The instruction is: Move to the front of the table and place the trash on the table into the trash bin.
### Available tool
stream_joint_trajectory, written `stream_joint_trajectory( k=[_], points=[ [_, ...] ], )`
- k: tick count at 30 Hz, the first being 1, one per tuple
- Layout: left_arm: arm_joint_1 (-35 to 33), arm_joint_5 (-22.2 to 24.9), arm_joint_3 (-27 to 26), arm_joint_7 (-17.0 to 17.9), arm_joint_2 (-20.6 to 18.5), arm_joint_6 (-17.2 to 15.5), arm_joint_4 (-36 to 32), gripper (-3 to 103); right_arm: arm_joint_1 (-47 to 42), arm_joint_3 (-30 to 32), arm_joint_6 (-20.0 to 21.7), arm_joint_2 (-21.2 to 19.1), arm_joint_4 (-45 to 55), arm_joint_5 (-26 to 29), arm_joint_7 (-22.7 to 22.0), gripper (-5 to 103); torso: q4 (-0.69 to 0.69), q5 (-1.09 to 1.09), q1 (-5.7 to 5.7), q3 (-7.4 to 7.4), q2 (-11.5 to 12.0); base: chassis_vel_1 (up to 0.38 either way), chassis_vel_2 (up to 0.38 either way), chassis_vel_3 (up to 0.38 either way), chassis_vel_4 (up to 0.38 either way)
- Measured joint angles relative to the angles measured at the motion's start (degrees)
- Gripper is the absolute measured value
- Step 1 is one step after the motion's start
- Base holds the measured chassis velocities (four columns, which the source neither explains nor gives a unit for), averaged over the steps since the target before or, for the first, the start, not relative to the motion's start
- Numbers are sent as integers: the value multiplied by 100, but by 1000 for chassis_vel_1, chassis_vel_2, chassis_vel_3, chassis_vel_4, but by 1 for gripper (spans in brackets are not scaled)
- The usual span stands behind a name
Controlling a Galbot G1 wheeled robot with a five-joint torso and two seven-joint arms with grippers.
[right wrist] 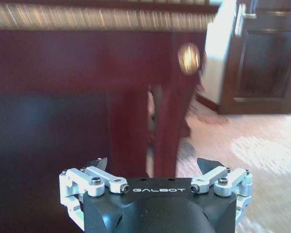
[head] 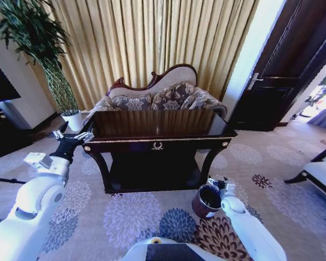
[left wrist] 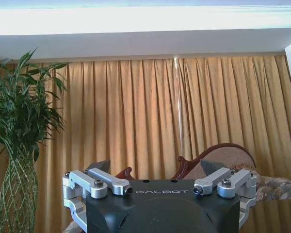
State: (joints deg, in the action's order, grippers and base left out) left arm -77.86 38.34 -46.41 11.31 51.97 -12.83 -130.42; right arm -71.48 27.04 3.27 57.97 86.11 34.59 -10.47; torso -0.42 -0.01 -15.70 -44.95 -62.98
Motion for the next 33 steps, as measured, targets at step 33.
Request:
stream_joint_trajectory(
  k=[33],
  points=[
    [-72,-10,78,676,324,-1001,-203,100,-1244,1429,1146,-836,4506,949,-309,100,0,0,0,0,0,0,0,0,0]
  ],
)
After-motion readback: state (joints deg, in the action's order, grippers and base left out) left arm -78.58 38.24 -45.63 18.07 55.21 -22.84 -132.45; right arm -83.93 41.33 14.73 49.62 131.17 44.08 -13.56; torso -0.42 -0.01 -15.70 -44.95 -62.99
